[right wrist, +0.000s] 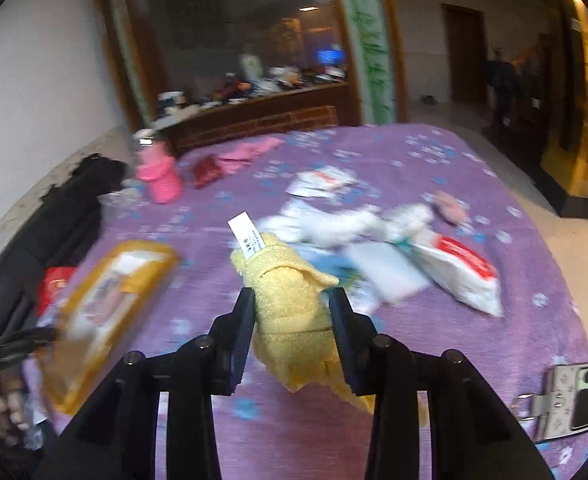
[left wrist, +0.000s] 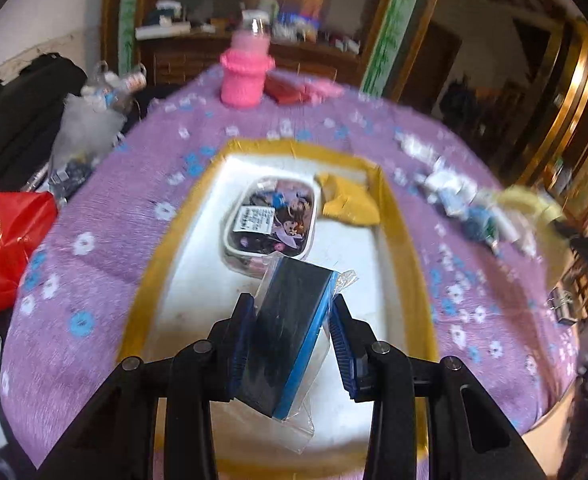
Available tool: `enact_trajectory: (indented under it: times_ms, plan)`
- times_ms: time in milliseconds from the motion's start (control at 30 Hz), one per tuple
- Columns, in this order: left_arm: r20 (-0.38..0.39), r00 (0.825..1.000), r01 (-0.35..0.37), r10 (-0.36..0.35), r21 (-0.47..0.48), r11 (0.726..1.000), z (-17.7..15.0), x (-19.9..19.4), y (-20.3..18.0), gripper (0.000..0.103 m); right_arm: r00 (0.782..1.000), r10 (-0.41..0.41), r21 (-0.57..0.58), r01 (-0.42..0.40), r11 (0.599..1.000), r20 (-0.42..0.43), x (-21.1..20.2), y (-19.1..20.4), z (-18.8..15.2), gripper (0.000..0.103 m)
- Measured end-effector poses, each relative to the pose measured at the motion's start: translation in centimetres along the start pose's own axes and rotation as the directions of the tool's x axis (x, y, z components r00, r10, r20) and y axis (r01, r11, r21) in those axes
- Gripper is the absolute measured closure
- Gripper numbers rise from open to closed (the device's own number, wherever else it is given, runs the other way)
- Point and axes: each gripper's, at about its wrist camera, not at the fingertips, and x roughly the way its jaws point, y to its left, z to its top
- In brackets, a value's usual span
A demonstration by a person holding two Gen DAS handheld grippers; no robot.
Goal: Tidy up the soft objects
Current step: 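Carry the packet to the white box with left while right grasps the yellow towel, then release the packet in the white box with left while right lowers the yellow towel in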
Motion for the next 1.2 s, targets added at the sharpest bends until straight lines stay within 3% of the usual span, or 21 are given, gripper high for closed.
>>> enact_trajectory:
  times_ms: [133,200,267,333,433,500,600,733,833,900,1033,1100,1200]
  plan:
    - [-0.064,0.998,-0.029,0.026,-0.036,0.999,2.9,3.4,0.2,0.063,0.991,0.13,-0.018,-0.131,0.991,-0.025,0.0,4.4,0.9,0.066]
    - [-0.064,0.997,-0.051,0.046,-0.075,0.996,4.1,4.3,0.9,0.058,0.981,0.188,-0.02,-0.189,0.982,-0.057,0.6,6.8,1.2,0.066]
    - [-0.071,0.997,-0.046,0.037,-0.136,0.99,5.1,5.3,1.8,0.045,0.967,0.235,-0.014,-0.238,0.971,-0.094,1.6,8.9,1.2,0.066]
    - [-0.085,0.996,-0.022,0.005,-0.198,0.98,4.9,5.2,2.5,0.045,0.949,0.282,-0.001,-0.285,0.959,-0.142,3.1,11.2,1.2,0.066]
    - [-0.019,0.998,0.062,-0.068,-0.227,0.972,3.5,2.8,2.8,0.042,0.911,0.353,0.052,-0.35,0.935,-0.212,5.6,13.9,0.8,0.066]
    - [0.038,0.997,0.076,-0.069,-0.22,0.972,2.4,0.3,2.9,0.041,0.873,0.415,0.115,-0.399,0.91,-0.256,7.4,15.6,0.5,0.066]
    - [0.151,0.987,0.079,-0.048,-0.209,0.975,0.9,-4.0,3.3,0.031,0.82,0.484,0.218,-0.435,0.874,-0.304,10.2,17.4,0.0,0.066]
    - [0.276,0.961,0.059,0.008,-0.236,0.97,-1.2,-8.2,4.7,0.023,0.802,0.496,0.273,-0.422,0.865,-0.333,13.2,19.6,-0.7,0.066]
    - [0.3,0.954,0.069,0.013,-0.26,0.963,-1.9,-9.1,5.6,0.023,0.773,0.533,0.377,-0.406,0.833,-0.344,15.7,19.6,-1.3,0.066]
    - [0.307,0.952,0.074,0.012,-0.267,0.961,-2.3,-9.3,5.9,0.023,0.78,0.517,0.424,-0.36,0.831,-0.352,17.4,18.9,-1.7,0.066]
    - [0.314,0.949,0.035,0.039,-0.228,0.973,-2.6,-9.5,5.2,0.023,0.882,0.317,0.285,-0.222,0.932,-0.349,17.6,18.7,-1.6,0.064]
    - [0.315,0.947,-0.001,0.068,-0.207,0.978,-2.6,-9.3,4.5,0.023,0.907,0.271,0.236,-0.2,0.951,-0.323,16.9,18.8,-1.5,0.061]
    - [0.314,0.945,-0.033,0.089,-0.177,0.984,-2.7,-9.1,3.8,0.023,0.922,0.26,0.186,-0.213,0.959,-0.286,15.5,19.0,-1.2,0.043]
